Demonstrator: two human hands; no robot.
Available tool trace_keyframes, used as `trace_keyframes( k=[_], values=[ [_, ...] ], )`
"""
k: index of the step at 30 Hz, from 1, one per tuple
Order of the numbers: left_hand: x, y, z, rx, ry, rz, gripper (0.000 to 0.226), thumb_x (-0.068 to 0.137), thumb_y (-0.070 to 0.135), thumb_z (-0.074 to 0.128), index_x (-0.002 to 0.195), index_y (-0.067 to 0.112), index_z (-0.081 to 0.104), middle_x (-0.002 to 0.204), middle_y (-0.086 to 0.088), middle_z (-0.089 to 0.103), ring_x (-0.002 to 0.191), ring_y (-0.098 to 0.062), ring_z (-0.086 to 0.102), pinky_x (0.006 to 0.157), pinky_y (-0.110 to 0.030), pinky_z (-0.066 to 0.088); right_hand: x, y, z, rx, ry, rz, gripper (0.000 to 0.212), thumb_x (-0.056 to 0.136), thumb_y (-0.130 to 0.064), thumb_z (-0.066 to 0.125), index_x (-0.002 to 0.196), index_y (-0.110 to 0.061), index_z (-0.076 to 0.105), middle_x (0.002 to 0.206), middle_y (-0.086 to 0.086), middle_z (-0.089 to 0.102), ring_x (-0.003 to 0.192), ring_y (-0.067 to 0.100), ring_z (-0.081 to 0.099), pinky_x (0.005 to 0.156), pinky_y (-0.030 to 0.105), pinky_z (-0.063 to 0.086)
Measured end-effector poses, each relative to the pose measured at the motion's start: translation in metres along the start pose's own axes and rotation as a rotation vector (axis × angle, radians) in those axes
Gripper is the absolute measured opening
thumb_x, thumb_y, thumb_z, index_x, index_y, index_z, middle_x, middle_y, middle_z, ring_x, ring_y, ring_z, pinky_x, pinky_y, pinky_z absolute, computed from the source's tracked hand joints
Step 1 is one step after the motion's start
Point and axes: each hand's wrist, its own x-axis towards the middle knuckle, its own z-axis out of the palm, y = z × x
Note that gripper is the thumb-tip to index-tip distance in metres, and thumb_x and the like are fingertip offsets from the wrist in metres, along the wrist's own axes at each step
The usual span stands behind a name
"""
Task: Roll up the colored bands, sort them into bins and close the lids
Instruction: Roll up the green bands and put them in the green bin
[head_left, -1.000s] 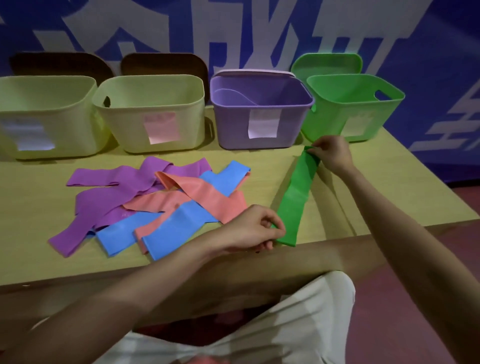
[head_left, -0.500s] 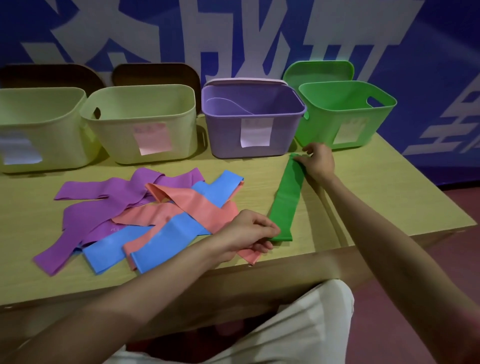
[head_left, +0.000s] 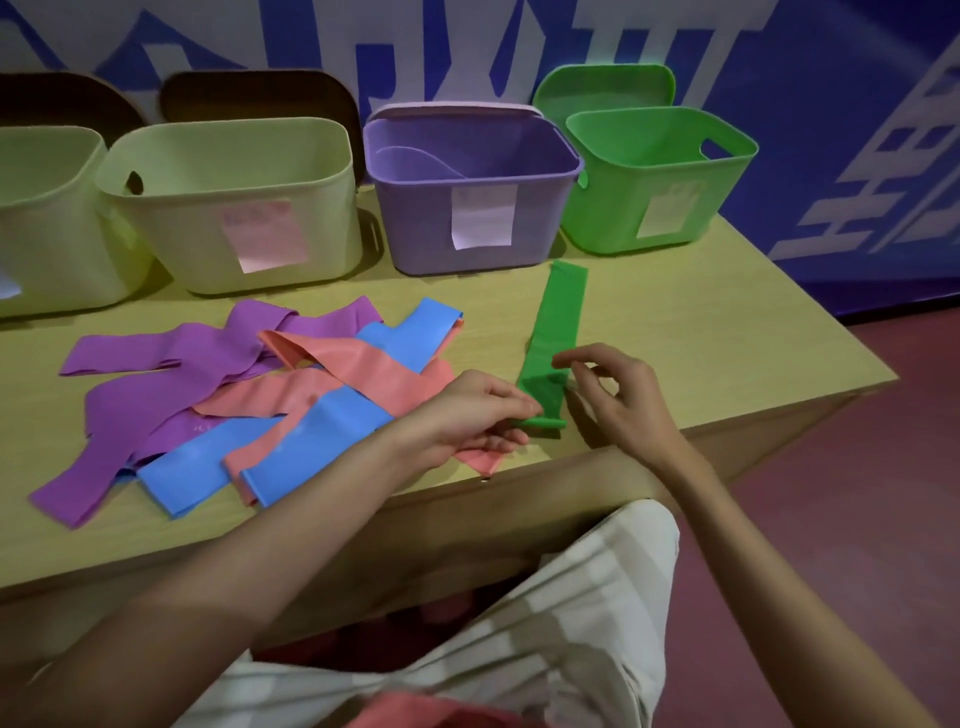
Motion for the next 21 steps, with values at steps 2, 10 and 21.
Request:
trace_keyframes(
  k=[2, 10, 21],
  values=[
    [-0.001, 0.001, 0.000, -0.017, 0.005, -0.010, 0.012, 0.091, 0.008, 0.063, 0.101, 0.003, 0.066, 0.077, -0.012, 0.064, 0.059, -0.009, 0.063, 0.056, -0.017, 0.054, -0.012, -0.007, -0.002, -0.007, -0.072, -0.032, 0.028, 0.087, -0.011, 0.047, 0.104, -0.008, 0.069, 0.104, 0.001, 0.069, 0.097, 0.009, 0.061, 0.084, 0.018, 0.046],
    [-0.004, 0.004, 0.000, -0.036, 0.036, -0.023, 0.014, 0.092, 0.007, 0.061, 0.103, -0.001, 0.065, 0.075, -0.012, 0.066, 0.056, -0.008, 0.061, 0.056, -0.017, 0.052, -0.028, -0.011, -0.001, -0.094, -0.114, -0.139, 0.034, 0.073, -0.027, 0.054, 0.101, -0.011, 0.065, 0.098, 0.000, 0.067, 0.093, 0.014, 0.062, 0.081, 0.031, 0.050],
    [-0.008, 0.004, -0.004, 0.063, 0.018, -0.006, 0.024, 0.094, 0.017, 0.060, 0.110, -0.001, 0.065, 0.068, -0.012, 0.065, 0.049, -0.010, 0.058, 0.046, -0.020, 0.048, -0.035, -0.010, 0.005, -0.106, -0.049, -0.213, 0.014, 0.079, -0.004, 0.071, 0.092, -0.009, 0.069, 0.085, 0.002, 0.067, 0.080, 0.016, 0.061, 0.069, 0.028, 0.048]
  ],
)
